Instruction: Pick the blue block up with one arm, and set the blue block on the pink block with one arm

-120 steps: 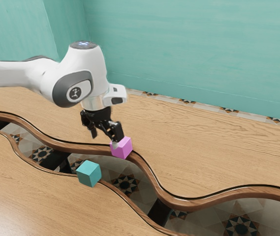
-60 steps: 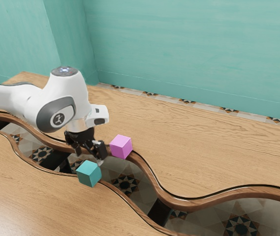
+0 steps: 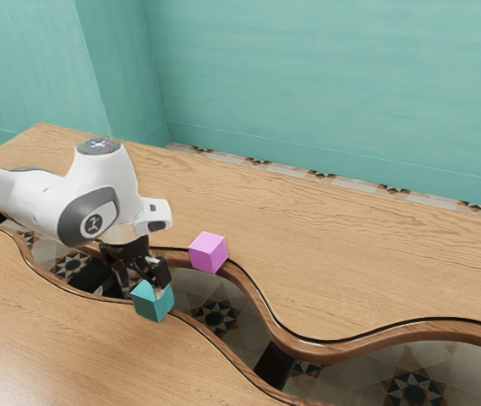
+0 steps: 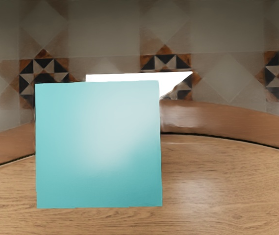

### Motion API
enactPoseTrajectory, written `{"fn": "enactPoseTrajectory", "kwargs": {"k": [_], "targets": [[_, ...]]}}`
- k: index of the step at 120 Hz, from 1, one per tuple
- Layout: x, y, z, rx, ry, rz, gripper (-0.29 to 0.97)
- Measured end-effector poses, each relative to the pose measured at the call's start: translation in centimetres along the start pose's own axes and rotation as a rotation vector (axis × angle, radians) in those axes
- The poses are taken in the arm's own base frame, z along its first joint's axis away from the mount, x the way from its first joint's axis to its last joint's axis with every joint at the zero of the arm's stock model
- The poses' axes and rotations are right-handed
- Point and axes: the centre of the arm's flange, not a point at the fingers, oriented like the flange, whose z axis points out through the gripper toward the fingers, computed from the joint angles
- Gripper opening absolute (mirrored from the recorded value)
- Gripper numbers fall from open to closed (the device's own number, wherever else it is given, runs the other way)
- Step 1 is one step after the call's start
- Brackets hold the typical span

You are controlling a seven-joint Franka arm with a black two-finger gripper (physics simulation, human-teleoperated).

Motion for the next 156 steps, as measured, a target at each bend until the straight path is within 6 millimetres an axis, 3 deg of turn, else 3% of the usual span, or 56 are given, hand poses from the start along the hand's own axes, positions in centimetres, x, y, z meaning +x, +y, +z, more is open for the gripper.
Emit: {"fn": "enactPoseTrajectory", "kwargs": {"k": [48, 83, 137, 156], "targets": [[1.9, -0.7, 2.2, 0.009, -0.007, 0.032, 0.68], [2.8, -3.8, 3.6, 0.018, -0.028, -0.007, 0.68], [3.2, -2.2, 3.4, 0.012, -0.023, 0.031, 0.68], [3.8, -2.4, 4.8, 0.010, -0.043, 0.029, 0.68]]}}
